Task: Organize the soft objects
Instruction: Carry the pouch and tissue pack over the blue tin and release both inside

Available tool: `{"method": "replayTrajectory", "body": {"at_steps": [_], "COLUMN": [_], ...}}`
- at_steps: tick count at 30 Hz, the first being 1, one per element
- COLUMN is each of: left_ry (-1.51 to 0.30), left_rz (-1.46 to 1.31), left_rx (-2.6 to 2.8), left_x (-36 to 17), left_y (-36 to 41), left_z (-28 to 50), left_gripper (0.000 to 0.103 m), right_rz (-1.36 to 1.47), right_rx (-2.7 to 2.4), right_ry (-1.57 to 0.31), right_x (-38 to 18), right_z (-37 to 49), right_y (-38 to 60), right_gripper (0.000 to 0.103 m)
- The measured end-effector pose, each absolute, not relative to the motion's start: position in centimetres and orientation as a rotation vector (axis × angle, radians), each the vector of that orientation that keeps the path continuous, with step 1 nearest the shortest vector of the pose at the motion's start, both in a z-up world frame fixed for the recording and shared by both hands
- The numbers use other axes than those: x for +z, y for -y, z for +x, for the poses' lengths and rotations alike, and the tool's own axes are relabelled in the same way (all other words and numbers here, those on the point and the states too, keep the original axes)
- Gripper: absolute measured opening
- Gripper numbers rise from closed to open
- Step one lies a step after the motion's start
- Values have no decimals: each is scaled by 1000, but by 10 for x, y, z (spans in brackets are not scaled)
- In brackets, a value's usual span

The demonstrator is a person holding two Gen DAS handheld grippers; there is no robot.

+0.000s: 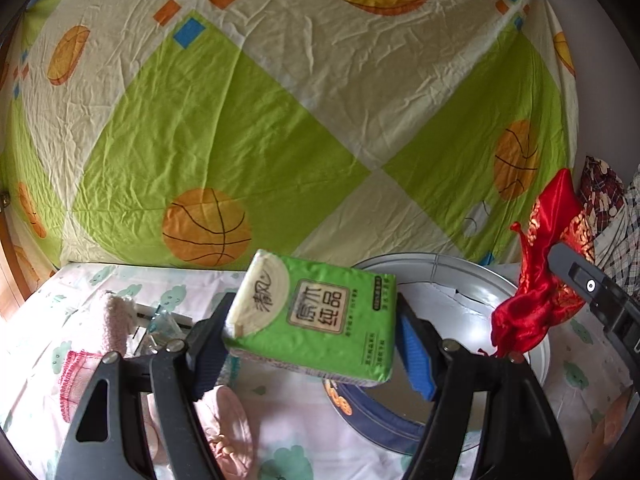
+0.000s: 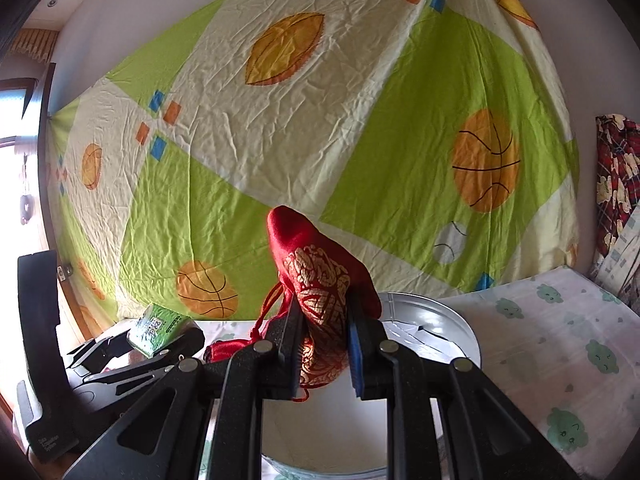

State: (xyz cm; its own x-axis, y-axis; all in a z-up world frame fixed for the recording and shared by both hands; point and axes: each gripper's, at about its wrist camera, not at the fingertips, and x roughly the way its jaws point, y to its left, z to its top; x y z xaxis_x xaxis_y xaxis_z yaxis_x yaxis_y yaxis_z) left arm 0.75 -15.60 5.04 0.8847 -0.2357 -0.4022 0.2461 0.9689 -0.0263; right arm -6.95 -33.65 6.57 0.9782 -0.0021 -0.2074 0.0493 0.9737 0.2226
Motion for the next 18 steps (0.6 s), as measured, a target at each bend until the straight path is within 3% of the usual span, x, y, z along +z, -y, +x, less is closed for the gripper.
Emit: {"method": "replayTrajectory", "body": {"at_steps": [18], "left_ry": [-455], "left_rz": [47], "left_rx": [-338], "left_x": [37], "left_y": [222], "left_z": [23], "left_gripper": [74], "right_rz": [176], "right_rx": [-208], "right_ry": [-241], "right_x": [57], "right_z": [-61], "right_y": [395], "right_gripper": [20]}}
